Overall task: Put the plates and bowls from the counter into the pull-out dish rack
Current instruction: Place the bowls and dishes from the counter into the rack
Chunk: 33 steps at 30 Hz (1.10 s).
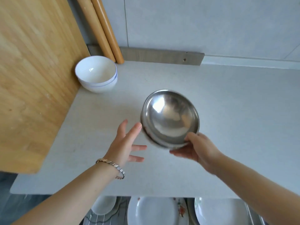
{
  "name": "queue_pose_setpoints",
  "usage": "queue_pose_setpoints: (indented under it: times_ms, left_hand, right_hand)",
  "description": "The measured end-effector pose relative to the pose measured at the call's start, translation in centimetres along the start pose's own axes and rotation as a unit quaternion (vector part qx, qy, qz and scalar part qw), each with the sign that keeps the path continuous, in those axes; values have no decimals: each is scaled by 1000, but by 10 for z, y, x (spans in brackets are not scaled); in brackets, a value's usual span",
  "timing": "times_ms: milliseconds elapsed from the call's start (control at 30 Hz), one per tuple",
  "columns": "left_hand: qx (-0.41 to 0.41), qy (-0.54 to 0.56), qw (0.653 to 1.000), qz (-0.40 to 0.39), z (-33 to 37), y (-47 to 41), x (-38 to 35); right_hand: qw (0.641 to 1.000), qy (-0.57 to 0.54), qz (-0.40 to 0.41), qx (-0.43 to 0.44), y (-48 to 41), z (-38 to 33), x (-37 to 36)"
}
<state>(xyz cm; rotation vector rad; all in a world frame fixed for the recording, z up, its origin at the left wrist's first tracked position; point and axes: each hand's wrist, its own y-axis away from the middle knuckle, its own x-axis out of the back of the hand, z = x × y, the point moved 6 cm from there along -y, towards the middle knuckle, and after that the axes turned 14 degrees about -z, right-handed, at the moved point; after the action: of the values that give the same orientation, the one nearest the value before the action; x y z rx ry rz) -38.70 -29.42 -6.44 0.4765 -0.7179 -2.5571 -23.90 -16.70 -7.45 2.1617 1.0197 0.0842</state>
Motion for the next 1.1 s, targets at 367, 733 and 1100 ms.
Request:
queue_pose_setpoints:
  times_ms: [367,733,1100]
  left_hand:
    - [146,-120,982,4,-161,149,-13]
    - [354,-70,930,73,-315,185,100]
    - [403,-269,869,100,-351,150,177]
  right_hand:
    - [931,333,-130,-71,136,144,-17]
    - [935,261,-115,-208,80,327,-104]
    - [931,268,16,-245,4,398,-151]
